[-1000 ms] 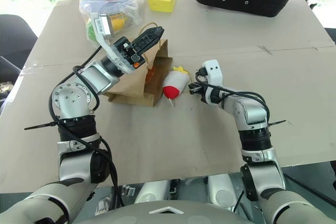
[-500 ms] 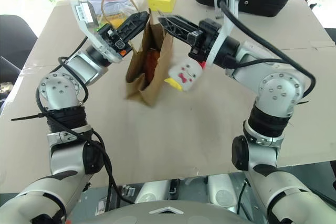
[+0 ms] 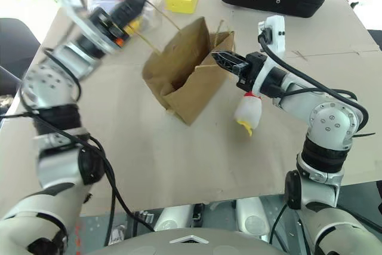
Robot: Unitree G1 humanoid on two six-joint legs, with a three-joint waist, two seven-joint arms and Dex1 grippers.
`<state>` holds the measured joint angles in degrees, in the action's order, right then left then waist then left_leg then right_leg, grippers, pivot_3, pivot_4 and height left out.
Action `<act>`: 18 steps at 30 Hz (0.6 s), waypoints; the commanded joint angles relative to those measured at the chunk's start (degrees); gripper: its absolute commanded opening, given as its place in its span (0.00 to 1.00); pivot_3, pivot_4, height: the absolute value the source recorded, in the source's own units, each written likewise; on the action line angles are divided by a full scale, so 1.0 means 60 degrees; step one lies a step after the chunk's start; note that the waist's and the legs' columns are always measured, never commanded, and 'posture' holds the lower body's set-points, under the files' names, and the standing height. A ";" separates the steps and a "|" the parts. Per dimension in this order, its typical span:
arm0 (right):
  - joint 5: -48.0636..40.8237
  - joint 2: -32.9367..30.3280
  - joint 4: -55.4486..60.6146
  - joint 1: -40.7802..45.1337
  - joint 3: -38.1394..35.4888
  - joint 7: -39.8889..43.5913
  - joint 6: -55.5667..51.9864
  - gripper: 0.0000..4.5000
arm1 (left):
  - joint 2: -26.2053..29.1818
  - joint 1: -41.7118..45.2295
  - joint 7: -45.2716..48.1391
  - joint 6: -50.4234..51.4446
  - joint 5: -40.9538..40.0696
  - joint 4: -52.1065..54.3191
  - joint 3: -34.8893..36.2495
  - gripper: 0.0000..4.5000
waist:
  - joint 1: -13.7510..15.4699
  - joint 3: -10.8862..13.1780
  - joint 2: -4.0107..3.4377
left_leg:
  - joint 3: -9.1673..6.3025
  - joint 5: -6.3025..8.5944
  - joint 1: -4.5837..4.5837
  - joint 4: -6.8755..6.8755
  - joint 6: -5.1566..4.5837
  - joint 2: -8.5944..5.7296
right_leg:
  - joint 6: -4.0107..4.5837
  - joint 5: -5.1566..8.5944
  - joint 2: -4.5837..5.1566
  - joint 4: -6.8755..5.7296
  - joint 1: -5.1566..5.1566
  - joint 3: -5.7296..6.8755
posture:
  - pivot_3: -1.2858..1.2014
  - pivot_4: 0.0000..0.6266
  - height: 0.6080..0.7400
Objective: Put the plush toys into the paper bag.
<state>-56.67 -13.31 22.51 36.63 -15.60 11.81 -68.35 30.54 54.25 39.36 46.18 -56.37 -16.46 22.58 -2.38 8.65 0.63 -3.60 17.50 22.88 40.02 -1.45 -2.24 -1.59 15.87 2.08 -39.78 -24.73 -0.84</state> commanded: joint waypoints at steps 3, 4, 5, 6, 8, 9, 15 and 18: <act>0.0914 -0.0507 -0.0594 -0.0286 0.0100 -0.0217 0.0747 0.01 | 0.0834 0.0764 0.0671 -0.0406 0.0319 -0.0710 0.0286 0.00 | 0.0010 0.0000 0.0000 | 0.0000 0.0000 0.0000 0.0000 0.0000 -0.0003 | 0.0000 0.0000 0.0000 0.0001 0.0000 0.0000 | 0.52 0.24 1.00; 0.1032 -0.0663 -0.0627 -0.0412 0.0181 -0.0118 0.0819 0.01 | 0.0894 0.0699 0.0777 -0.0453 0.0424 -0.0787 0.0226 0.00 | 0.0012 0.0000 -0.0001 | -0.0001 0.0000 0.0000 -0.0001 0.0000 -0.0005 | 0.0000 0.0000 0.0002 0.0000 0.0000 0.0000 | 0.52 0.24 1.00; 0.1124 -0.0783 -0.0614 -0.0538 0.0255 -0.0028 0.0887 0.01 | 0.0931 0.0617 0.0844 -0.0468 0.0494 -0.0804 0.0185 0.00 | 0.0016 0.0000 0.0000 | -0.0001 0.0000 -0.0001 0.0000 0.0000 -0.0005 | 0.0000 0.0000 0.0002 0.0000 0.0000 0.0000 | 0.52 0.24 1.00; 0.1211 -0.0890 -0.0608 -0.0664 0.0334 0.0048 0.0945 0.01 | 0.0928 0.0495 0.0904 -0.0442 0.0546 -0.0754 0.0141 0.00 | 0.0021 0.0000 -0.0001 | -0.0002 0.0000 -0.0001 -0.0001 0.0000 -0.0005 | 0.0000 0.0000 0.0002 0.0001 0.0000 0.0001 | 0.52 0.24 1.00; 0.1514 -0.1124 -0.0557 -0.0952 0.0618 0.0182 0.1086 0.01 | 0.0865 0.0170 0.1018 -0.0368 0.0635 -0.0532 0.0025 0.00 | 0.0002 0.0000 -0.0001 | -0.0001 0.0000 0.0000 -0.0002 0.0000 -0.0005 | 0.0000 0.0000 0.0003 0.0001 -0.0001 0.0000 | 0.52 0.24 1.00; 0.1755 -0.1274 -0.0506 -0.1105 0.0837 0.0256 0.1216 0.01 | 0.0824 -0.0031 0.1078 -0.0360 0.0694 -0.0408 -0.0049 0.00 | -0.0002 0.0000 -0.0001 | -0.0001 0.0000 0.0000 -0.0003 0.0000 -0.0005 | 0.0000 0.0000 0.0003 0.0001 -0.0002 -0.0002 | 0.52 0.24 1.00; 0.2378 -0.2319 0.0253 -0.1859 0.1585 0.1273 0.1900 0.31 | 0.0505 -0.1168 0.1173 -0.0329 0.0831 0.0216 -0.0241 0.00 | 0.0007 0.0001 0.0002 | -0.0001 0.0000 0.0002 -0.0003 -0.0001 -0.0005 | 0.0000 0.0000 0.0002 0.0004 -0.0006 -0.0010 | 0.52 0.24 1.00; 0.2370 -0.2977 0.1070 -0.2225 0.1590 0.1480 0.1583 0.56 | 0.0373 -0.1407 0.1116 -0.0176 0.0715 0.0637 -0.0312 0.00 | 0.0060 0.0001 0.0003 | -0.0004 0.0001 0.0005 -0.0003 -0.0001 -0.0004 | 0.0000 0.0000 0.0003 0.0002 -0.0006 -0.0010 | 0.52 0.24 1.00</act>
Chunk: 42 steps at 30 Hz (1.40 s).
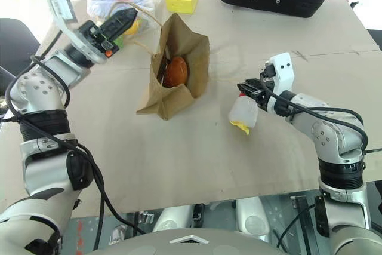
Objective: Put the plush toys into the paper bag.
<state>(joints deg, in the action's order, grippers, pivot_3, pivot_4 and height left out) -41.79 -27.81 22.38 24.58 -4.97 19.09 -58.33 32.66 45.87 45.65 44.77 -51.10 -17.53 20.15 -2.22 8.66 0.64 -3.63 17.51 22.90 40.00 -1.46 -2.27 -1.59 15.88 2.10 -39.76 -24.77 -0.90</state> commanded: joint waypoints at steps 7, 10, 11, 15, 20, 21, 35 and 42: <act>-0.0640 -0.0648 0.1716 -0.0767 -0.0251 -0.0338 -0.1319 0.64 | 0.0000 -0.0018 0.0037 0.0210 -0.0188 0.0986 0.0176 0.00 | 0.0059 -0.0003 0.0005 | -0.0004 0.0001 0.0000 0.0003 -0.0001 0.0000 | 0.0000 0.0000 0.0002 -0.0001 0.0003 -0.0001 | 0.52 0.24 1.00; 0.0168 -0.0404 0.1304 -0.0904 0.0615 -0.0879 -0.1421 0.64 | -0.0001 0.0030 0.0050 0.0228 -0.0185 0.0960 0.0170 0.00 | 0.0057 -0.0003 0.0005 | -0.0004 0.0001 0.0000 0.0004 -0.0001 0.0000 | 0.0000 0.0000 0.0002 -0.0002 0.0003 -0.0001 | 0.52 0.24 1.00; 0.0576 -0.0484 0.1149 -0.0996 0.1064 -0.0970 -0.1361 0.64 | -0.0012 0.0049 0.0043 0.0231 -0.0187 0.0958 0.0166 0.00 | 0.0056 -0.0003 0.0005 | -0.0003 0.0001 -0.0001 0.0004 -0.0001 0.0000 | 0.0000 0.0000 0.0002 -0.0003 0.0002 -0.0002 | 0.52 0.24 1.00; 0.2243 -0.1337 0.0765 -0.1316 0.2800 -0.0951 -0.0736 0.53 | -0.0060 0.0078 0.0000 0.0264 -0.0211 0.1001 0.0170 0.00 | 0.0069 -0.0021 0.0029 | -0.0003 0.0001 -0.0006 0.0008 -0.0001 -0.0001 | 0.0000 0.0000 0.0001 -0.0002 0.0006 0.0001 | 0.52 0.24 1.00; 0.2740 -0.1892 0.1296 -0.1583 0.2565 -0.0322 0.0162 0.10 | -0.0075 0.0035 -0.0031 0.0320 -0.0230 0.1069 0.0181 0.00 | 0.0197 -0.0040 0.0059 | -0.0008 0.0001 -0.0011 0.0016 -0.0001 -0.0002 | 0.0000 0.0000 0.0001 0.0000 0.0017 0.0003 | 0.52 0.24 1.00; 0.2691 -0.1987 0.1409 -0.1659 0.2356 -0.0187 0.0218 0.05 | -0.0089 0.0030 -0.0046 0.0329 -0.0234 0.1094 0.0181 0.00 | 0.0236 -0.0039 0.0059 | -0.0009 0.0001 -0.0011 0.0017 -0.0001 -0.0002 | 0.0000 0.0000 0.0001 0.0001 0.0018 0.0003 | 0.52 0.24 1.00; -0.1811 -0.0031 0.1633 0.2193 -0.0182 0.0695 0.0813 0.00 | -0.0105 -0.0151 -0.0122 0.0605 -0.0376 0.1516 0.0182 0.00 | 0.0196 -0.0029 0.0059 | -0.0041 0.0001 -0.0021 0.0006 -0.0001 -0.0005 | 0.0001 0.0000 -0.0013 -0.0003 0.0011 -0.0005 | 0.52 0.24 1.00; 0.2116 0.0756 -0.1819 0.3491 0.3145 0.1369 0.3225 0.00 | -0.0183 -0.0318 -0.0371 0.0707 -0.0565 0.1900 0.0364 0.00 | 0.0187 -0.0031 0.0061 | -0.0034 0.0000 -0.0014 0.0013 0.0000 -0.0020 | 0.0000 0.0000 -0.0002 -0.0003 0.0008 -0.0002 | 0.52 0.24 1.00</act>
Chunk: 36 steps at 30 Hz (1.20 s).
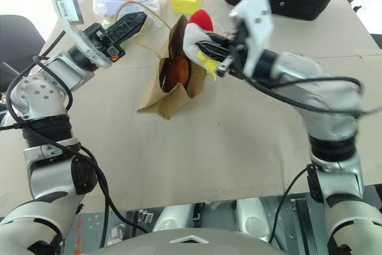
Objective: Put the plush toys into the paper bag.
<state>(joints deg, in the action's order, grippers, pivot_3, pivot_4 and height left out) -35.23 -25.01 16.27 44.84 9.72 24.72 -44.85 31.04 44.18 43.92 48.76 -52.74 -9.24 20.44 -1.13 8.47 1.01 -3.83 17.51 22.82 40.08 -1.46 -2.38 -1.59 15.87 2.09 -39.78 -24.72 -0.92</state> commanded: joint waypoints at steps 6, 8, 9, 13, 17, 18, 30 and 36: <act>0.2394 0.0833 -0.2143 0.0857 0.1898 0.1419 0.1586 0.00 | 0.0023 -0.0253 -0.0323 0.0075 -0.0437 0.0805 0.0424 0.00 | -0.0166 0.0001 -0.0002 | -0.0003 0.0000 0.0012 0.0003 0.0001 0.0000 | 0.0000 0.0000 0.0004 0.0002 -0.0011 0.0008 | 0.52 0.24 1.00; 0.2540 0.1196 -0.2710 0.1041 0.2113 0.1802 0.1688 0.00 | 0.0002 -0.0313 -0.0380 0.0076 -0.0475 0.0879 0.0441 0.00 | -0.0227 0.0001 -0.0002 | -0.0006 -0.0001 0.0010 0.0003 0.0002 0.0000 | 0.0000 0.0000 0.0003 0.0002 -0.0010 0.0011 | 0.52 0.24 1.00; 0.2486 0.1379 -0.2858 0.1097 0.2119 0.2086 0.1787 0.00 | -0.0005 -0.0334 -0.0400 0.0074 -0.0485 0.0901 0.0448 0.00 | -0.0234 0.0001 -0.0002 | -0.0007 -0.0001 0.0007 0.0002 0.0002 0.0000 | 0.0000 0.0000 0.0001 0.0000 -0.0010 0.0010 | 0.52 0.24 1.00; 0.2771 0.1715 -0.3213 0.1195 0.2140 0.2631 0.2055 0.20 | -0.0028 -0.0407 -0.0475 0.0067 -0.0509 0.0975 0.0481 0.00 | -0.0250 0.0002 -0.0003 | -0.0010 -0.0001 0.0007 0.0002 0.0003 0.0000 | 0.0000 0.0000 0.0001 -0.0002 -0.0012 0.0008 | 0.52 0.24 1.00; 0.3258 0.1326 -0.2669 0.0886 0.2093 0.2836 0.2060 0.53 | -0.0008 -0.0546 -0.0563 0.0079 -0.0581 0.1098 0.0567 0.00 | -0.0205 0.0002 -0.0003 | -0.0018 -0.0001 0.0007 0.0003 0.0003 -0.0006 | 0.0000 0.0000 0.0008 0.0000 -0.0010 0.0013 | 0.52 0.24 1.00; 0.3254 0.1200 -0.2432 0.0787 0.1942 0.2798 0.1877 0.53 | 0.0001 -0.0585 -0.0574 0.0077 -0.0593 0.1124 0.0582 0.00 | -0.0199 0.0002 -0.0003 | -0.0022 -0.0001 0.0008 0.0003 0.0003 -0.0010 | 0.0000 0.0000 0.0010 -0.0001 -0.0010 0.0014 | 0.52 0.24 1.00; 0.2260 0.0003 0.1009 -0.0126 -0.1104 0.1162 -0.1323 0.53 | 0.0054 -0.0739 -0.0618 -0.0054 -0.0615 0.1165 0.0633 0.00 | -0.0193 0.0002 -0.0003 | -0.0110 -0.0001 0.0010 -0.0001 0.0003 -0.0053 | 0.0000 0.0000 0.0015 0.0000 -0.0011 0.0015 | 0.52 0.24 1.00; 0.1872 0.0197 0.1643 -0.0703 -0.1880 0.0344 -0.2451 0.53 | 0.0086 -0.0774 -0.0642 -0.0044 -0.0637 0.1268 0.0665 0.00 | -0.0190 0.0002 -0.0003 | -0.0110 -0.0001 0.0009 -0.0004 0.0003 -0.0062 | 0.0000 0.0000 0.0019 -0.0001 -0.0012 0.0004 | 0.52 0.24 1.00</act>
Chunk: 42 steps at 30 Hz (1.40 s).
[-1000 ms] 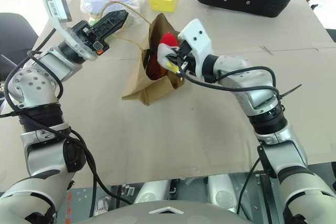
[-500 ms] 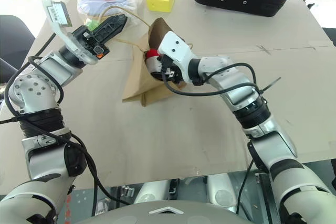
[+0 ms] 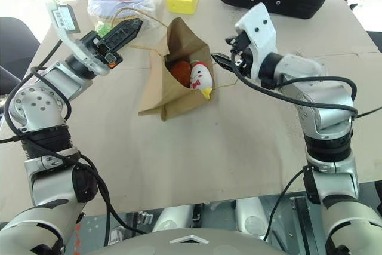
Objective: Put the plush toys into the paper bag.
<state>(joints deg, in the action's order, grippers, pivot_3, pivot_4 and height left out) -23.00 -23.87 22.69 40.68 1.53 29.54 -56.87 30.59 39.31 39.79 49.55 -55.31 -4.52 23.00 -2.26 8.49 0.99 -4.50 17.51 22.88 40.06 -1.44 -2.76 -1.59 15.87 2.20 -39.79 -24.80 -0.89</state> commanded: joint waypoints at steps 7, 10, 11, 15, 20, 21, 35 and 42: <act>-0.0498 -0.0011 0.0307 -0.0696 -0.1262 -0.1061 -0.1592 0.53 | 0.0251 -0.0030 -0.0009 -0.0139 -0.0268 0.0600 0.0329 0.00 | 0.0025 0.0000 0.0000 | -0.0003 0.0000 0.0000 -0.0001 0.0000 -0.0005 | 0.0000 0.0000 0.0003 0.0000 0.0001 0.0001 | 0.52 0.24 1.00; -0.0321 0.0358 -0.0385 -0.0661 -0.0961 -0.1197 -0.1082 0.53 | 0.0247 -0.0054 -0.0021 -0.0156 -0.0253 0.0624 0.0342 0.00 | -0.0008 0.0000 0.0000 | -0.0002 0.0000 -0.0002 -0.0003 0.0000 -0.0007 | 0.0000 0.0000 0.0001 -0.0001 0.0000 -0.0004 | 0.52 0.24 1.00; -0.0262 0.0437 -0.0562 -0.0628 -0.0875 -0.1225 -0.0943 0.53 | 0.0242 -0.0068 -0.0035 -0.0151 -0.0261 0.0652 0.0353 0.00 | -0.0021 0.0000 0.0000 | -0.0002 0.0000 -0.0005 -0.0004 0.0000 -0.0007 | 0.0000 0.0000 0.0000 -0.0001 0.0000 -0.0006 | 0.52 0.24 1.00; -0.0345 0.0760 -0.1072 -0.0385 -0.0944 -0.1245 -0.0642 0.35 | 0.0278 -0.0127 -0.0046 -0.0125 -0.0294 0.0747 0.0389 0.00 | -0.0029 0.0001 -0.0003 | -0.0002 0.0000 -0.0011 -0.0006 0.0000 -0.0007 | 0.0000 0.0000 -0.0005 -0.0005 -0.0003 -0.0014 | 0.52 0.24 1.00; -0.0833 0.0799 -0.0941 -0.0395 -0.1239 -0.0917 -0.0441 0.02 | 0.0328 -0.0197 0.0019 -0.0180 -0.0229 0.0787 0.0314 0.00 | 0.0011 0.0001 -0.0002 | -0.0011 0.0000 -0.0009 -0.0005 0.0000 -0.0016 | 0.0000 0.0000 0.0003 -0.0002 -0.0001 -0.0007 | 0.52 0.24 1.00; -0.1212 0.0870 -0.0701 -0.0411 -0.1535 -0.0801 -0.0495 0.02 | 0.0357 -0.0198 0.0074 -0.0194 -0.0197 0.0804 0.0265 0.00 | 0.0008 0.0001 -0.0003 | -0.0011 0.0000 -0.0009 -0.0005 0.0000 -0.0017 | 0.0000 0.0000 0.0003 -0.0001 -0.0001 -0.0008 | 0.52 0.24 1.00; -0.9991 -0.0074 0.2244 0.1114 -0.3758 -0.4872 -0.1129 0.02 | 0.1249 0.5144 0.5917 -0.3609 0.4152 -0.6932 -0.3575 0.00 | 0.0072 0.0003 -0.0021 | -0.0061 -0.0001 -0.0018 -0.0046 -0.0001 -0.0055 | 0.0000 0.0000 0.0019 0.0011 0.0003 0.0029 | 0.52 0.24 1.00; -1.0531 -0.1329 0.2509 0.0223 -0.2796 -0.6111 -0.0683 0.02 | -0.0426 0.7193 0.6754 -0.6885 0.6425 -1.0399 -0.4398 0.00 | -0.0015 0.0007 -0.0010 | -0.0049 -0.0001 0.0007 -0.0028 -0.0009 -0.0074 | -0.0004 0.0002 0.0039 -0.0001 -0.0003 0.0028 | 0.52 0.24 1.00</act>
<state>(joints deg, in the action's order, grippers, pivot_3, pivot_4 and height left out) -84.81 -30.69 35.49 41.91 -15.43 -5.26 -62.98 28.23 79.82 79.06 12.34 -18.97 -65.17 -3.25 -2.35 8.53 0.92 -4.78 17.50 22.97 39.89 -1.51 -3.19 -1.62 15.89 2.43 -39.81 -24.84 -0.73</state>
